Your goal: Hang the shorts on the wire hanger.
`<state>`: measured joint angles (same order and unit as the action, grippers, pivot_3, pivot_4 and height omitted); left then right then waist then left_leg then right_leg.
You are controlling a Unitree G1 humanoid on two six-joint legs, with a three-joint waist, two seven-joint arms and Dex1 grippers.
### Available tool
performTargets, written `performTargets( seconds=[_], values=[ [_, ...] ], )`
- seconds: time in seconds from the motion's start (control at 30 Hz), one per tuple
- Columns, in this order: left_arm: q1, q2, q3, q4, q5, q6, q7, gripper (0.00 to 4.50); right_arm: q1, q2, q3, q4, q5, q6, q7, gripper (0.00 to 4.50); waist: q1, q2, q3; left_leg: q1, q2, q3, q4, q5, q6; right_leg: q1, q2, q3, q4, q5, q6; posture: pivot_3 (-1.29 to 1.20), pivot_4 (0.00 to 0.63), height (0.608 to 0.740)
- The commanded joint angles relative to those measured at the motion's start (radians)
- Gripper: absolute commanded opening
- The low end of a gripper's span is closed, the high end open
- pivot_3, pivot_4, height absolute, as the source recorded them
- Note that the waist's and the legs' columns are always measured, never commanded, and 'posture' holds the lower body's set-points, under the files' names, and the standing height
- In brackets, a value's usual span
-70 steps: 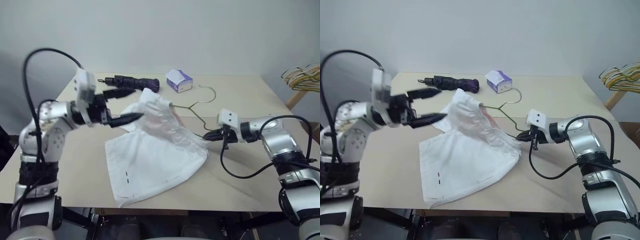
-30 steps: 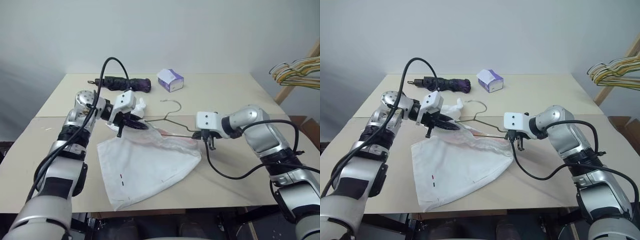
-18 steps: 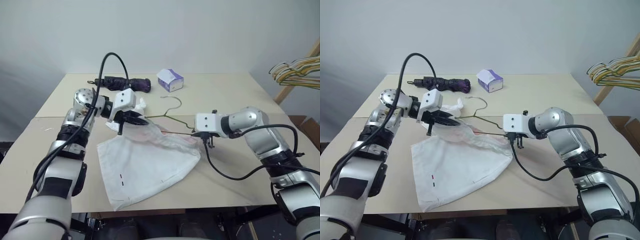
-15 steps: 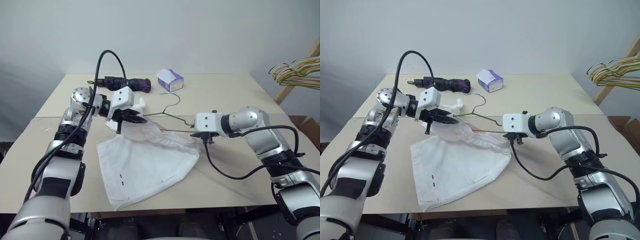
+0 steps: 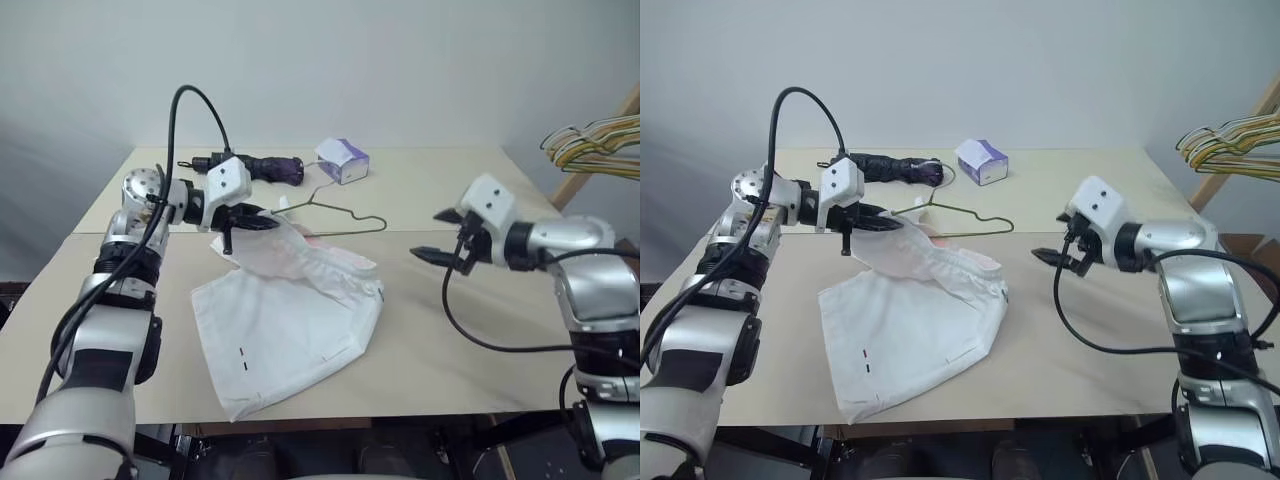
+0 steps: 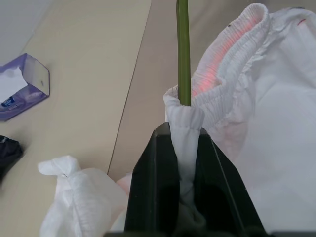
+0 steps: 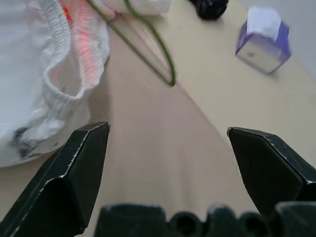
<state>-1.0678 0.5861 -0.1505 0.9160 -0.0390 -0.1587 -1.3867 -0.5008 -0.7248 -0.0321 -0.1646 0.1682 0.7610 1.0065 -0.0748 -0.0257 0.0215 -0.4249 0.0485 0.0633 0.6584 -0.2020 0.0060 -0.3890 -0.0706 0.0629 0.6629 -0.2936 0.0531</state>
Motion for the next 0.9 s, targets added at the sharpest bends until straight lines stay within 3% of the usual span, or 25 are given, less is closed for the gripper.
performTargets(
  seconds=[0.03, 0.23, 0.43, 0.63, 0.9],
  values=[
    [-0.05, 0.006, 0.029, 0.003, -0.011, -0.025, -0.006, 0.02, 0.011, 0.067, -0.046, -0.1, 0.124, 0.174, -0.055, 4.45, -0.01, 0.0, 0.0, 0.0, 0.0, 0.0, 0.0, 0.0, 0.0, 0.0, 0.0, 0.0, 0.0, 0.0, 0.0, -0.12, 0.0, 0.74],
    [-0.055, 0.003, 0.033, 0.005, -0.007, -0.029, 0.003, 0.02, 0.061, 0.186, 0.067, -0.144, 0.127, 0.258, -0.203, 4.45, -0.028, 0.0, 0.0, 0.0, 0.001, -0.001, 0.0, 0.0, 0.0, 0.0, 0.001, 0.0, 0.0, 0.0, 0.0, -0.11, 0.0, 0.74],
    [-0.046, 0.002, 0.038, -0.006, -0.012, -0.027, 0.003, 0.02, 0.089, 0.226, 0.133, -0.103, 0.11, 0.245, -0.283, 2.46, -0.023, 0.0, 0.0, -0.001, 0.0, -0.002, 0.0, 0.0, 0.0, 0.0, 0.001, 0.0, 0.0, 0.0, 0.0, -0.1, 0.0, 0.74],
    [-0.033, 0.012, 0.048, -0.024, -0.026, -0.026, -0.015, 0.02, 0.084, 0.233, 0.129, -0.074, 0.112, 0.212, -0.334, 0.15, -0.023, 0.0, 0.0, -0.001, 0.0, -0.002, 0.0, 0.0, 0.0, 0.0, 0.001, 0.0, 0.0, 0.0, 0.0, -0.1, 0.0, 0.74],
    [0.032, 0.069, 0.047, -0.166, -0.18, 0.089, -0.223, 0.02, 0.035, 0.212, 0.089, 0.042, 0.1, 0.195, -0.382, 0.05, -0.03, 0.0, 0.0, -0.001, 0.001, -0.002, 0.0, 0.0, 0.0, 0.0, 0.001, 0.0, 0.001, 0.0, 0.0, -0.1, 0.0, 0.74]
  ],
)
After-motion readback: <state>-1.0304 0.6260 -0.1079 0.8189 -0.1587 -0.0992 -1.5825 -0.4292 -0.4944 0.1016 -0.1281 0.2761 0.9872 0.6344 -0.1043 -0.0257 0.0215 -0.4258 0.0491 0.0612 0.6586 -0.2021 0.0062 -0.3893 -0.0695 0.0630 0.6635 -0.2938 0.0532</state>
